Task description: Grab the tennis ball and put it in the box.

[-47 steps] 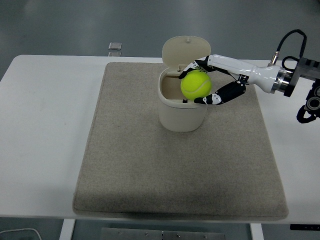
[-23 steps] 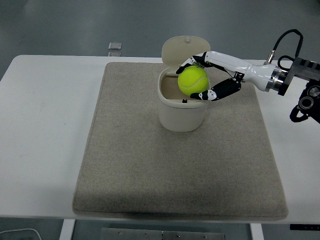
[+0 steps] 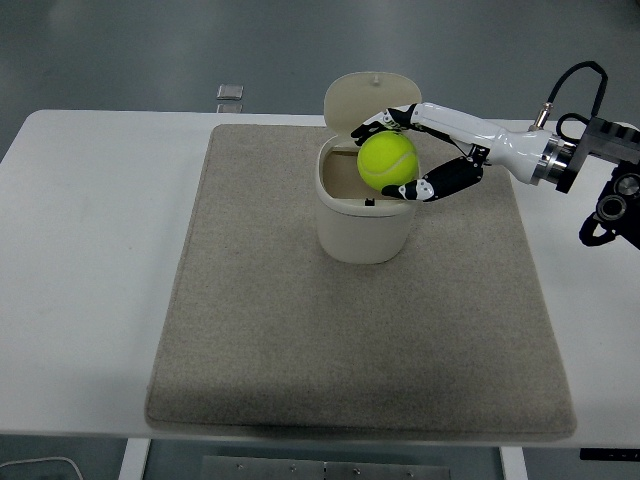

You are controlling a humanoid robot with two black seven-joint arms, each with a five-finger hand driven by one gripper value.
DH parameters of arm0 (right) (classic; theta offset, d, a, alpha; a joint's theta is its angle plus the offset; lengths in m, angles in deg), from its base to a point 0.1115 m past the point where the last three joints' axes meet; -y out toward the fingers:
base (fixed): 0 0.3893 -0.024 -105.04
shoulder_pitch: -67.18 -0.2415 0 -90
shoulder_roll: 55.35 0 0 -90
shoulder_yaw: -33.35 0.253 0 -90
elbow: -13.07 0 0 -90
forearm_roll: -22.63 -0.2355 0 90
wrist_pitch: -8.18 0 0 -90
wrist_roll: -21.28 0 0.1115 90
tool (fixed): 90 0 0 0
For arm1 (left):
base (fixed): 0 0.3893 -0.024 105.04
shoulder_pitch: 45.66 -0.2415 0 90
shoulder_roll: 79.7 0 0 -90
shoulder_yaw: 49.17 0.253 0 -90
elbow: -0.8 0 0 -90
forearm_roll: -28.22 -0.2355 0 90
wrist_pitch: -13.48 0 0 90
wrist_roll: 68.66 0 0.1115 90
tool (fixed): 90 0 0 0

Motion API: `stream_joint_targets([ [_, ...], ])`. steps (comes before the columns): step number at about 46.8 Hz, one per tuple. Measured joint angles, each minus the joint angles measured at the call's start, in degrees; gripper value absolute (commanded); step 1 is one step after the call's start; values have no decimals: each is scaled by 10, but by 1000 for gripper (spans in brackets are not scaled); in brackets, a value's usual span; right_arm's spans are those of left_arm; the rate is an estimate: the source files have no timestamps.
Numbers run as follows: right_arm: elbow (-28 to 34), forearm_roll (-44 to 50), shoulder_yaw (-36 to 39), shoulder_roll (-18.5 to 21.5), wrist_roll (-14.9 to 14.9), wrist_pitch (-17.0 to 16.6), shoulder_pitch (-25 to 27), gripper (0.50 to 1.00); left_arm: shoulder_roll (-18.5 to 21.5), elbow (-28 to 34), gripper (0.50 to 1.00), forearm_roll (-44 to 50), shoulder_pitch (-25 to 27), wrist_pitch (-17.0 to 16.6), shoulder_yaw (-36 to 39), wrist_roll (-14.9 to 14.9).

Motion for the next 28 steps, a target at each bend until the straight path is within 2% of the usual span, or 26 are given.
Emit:
stream_joint_targets([
  [19, 0, -6, 0, 0, 0, -2, 2, 854, 0, 0, 992, 0, 0, 0, 0, 0],
  [24, -2, -16, 2, -3, 0, -13, 4, 856, 0, 0, 992, 0, 0, 0, 0, 0],
  [28, -4, -50, 3, -8, 0, -36, 6, 858, 0, 0, 992, 0, 0, 0, 0, 0],
])
